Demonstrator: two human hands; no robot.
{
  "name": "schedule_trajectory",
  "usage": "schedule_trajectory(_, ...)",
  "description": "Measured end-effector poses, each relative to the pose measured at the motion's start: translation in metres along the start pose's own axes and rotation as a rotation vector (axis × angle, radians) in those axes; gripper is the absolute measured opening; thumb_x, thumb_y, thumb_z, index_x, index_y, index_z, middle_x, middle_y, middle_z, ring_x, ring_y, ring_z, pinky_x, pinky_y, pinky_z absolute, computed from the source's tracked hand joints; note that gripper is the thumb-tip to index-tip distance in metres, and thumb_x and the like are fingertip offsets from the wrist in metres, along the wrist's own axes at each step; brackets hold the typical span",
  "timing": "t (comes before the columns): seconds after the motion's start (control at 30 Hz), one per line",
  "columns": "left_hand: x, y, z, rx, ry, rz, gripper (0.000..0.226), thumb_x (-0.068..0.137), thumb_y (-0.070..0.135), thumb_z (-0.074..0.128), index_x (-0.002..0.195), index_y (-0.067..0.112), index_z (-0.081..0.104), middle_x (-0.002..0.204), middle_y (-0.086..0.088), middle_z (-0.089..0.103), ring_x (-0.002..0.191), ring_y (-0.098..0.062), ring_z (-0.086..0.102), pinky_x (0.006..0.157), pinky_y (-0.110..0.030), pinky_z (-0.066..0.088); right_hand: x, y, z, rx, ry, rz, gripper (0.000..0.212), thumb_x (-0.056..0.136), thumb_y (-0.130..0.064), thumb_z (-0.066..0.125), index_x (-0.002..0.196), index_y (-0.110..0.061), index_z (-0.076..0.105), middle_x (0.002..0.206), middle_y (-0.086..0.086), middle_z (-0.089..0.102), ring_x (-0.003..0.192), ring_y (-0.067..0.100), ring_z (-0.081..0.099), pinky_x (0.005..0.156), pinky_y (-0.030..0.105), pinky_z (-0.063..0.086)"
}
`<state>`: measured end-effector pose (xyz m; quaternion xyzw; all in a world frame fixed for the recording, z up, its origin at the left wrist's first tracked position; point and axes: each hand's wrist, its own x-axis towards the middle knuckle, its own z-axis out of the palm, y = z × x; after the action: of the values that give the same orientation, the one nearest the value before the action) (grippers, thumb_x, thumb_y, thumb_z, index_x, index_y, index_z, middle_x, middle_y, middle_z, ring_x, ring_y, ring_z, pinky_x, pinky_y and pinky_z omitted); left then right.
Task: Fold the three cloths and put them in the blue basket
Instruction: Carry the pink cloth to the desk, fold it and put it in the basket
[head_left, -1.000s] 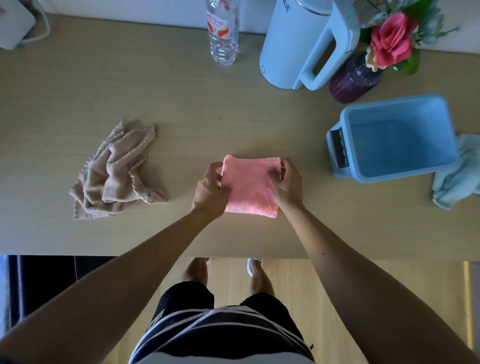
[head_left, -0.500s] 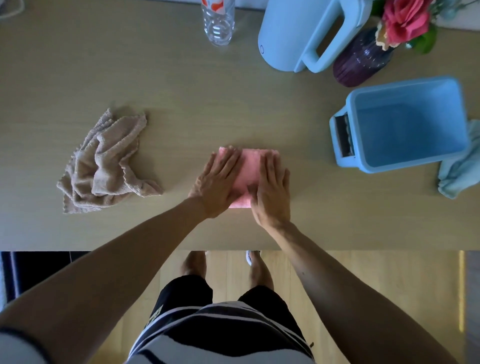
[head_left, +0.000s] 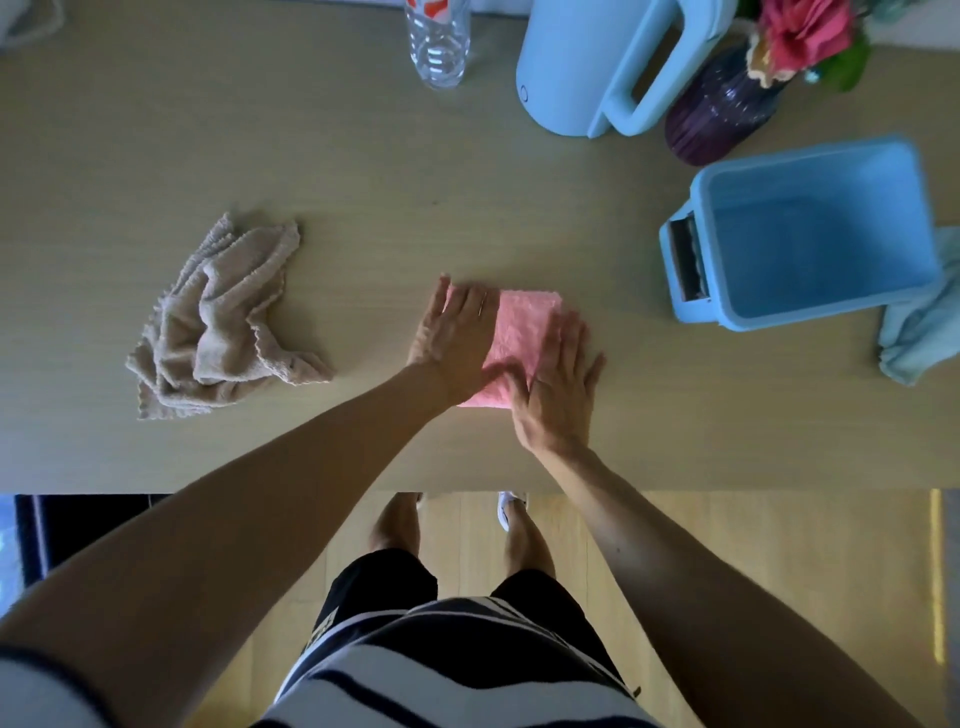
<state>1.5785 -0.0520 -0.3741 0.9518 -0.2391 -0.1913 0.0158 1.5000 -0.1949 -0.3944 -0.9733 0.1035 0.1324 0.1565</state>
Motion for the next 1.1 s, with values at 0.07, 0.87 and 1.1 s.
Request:
schedule_trajectory(0.07, 0.009, 0.008, -0.016, 0.019, -0.055, -0.043, 0.095, 0.079, 0.066, 0.065, 0.146, 0.006, 0.036, 0.139, -0.013, 0.050, 0.131, -0.032, 0.046, 0.123, -0.049, 0.013, -0.013, -0.001, -0.008, 0.127, 0.069, 0.088, 0.090, 0.093, -0.070, 0.004, 0.158, -0.008, 0.006, 0.167, 0.015, 0.006, 0.154, 0.031, 0.006, 0.124, 0.055, 0.007)
schedule_trajectory(0.87, -0.030, 0.101, -0.176, -1.643, 0.361, -0.310, 0.064, 0.054, 0.035, 0.086, 0.113, 0.019, 0.067, 0.108, -0.010, 0.076, 0.101, -0.034, 0.072, 0.085, -0.050, 0.061, -0.008, 0.035, -0.217, 1.412, 0.040, 0.061, 0.088, 0.076, -0.012, 0.076, 0.150, -0.030, 0.031, 0.115, 0.002, 0.073, 0.103, 0.020, 0.070, 0.084, 0.035, 0.059)
schedule_trajectory(1.1, 0.012, 0.142, -0.197, -1.364, 0.437, -0.202, 0.085, 0.069, 0.037, 0.083, 0.141, 0.030, 0.037, 0.099, 0.008, 0.072, 0.083, -0.009, 0.071, 0.074, -0.040, 0.062, 0.000, 0.108, -0.291, 1.149, 0.134, -0.044, 0.075, 0.082, -0.004, 0.072, 0.144, -0.033, 0.040, 0.107, 0.004, 0.067, 0.087, 0.009, 0.066, 0.072, 0.024, 0.054)
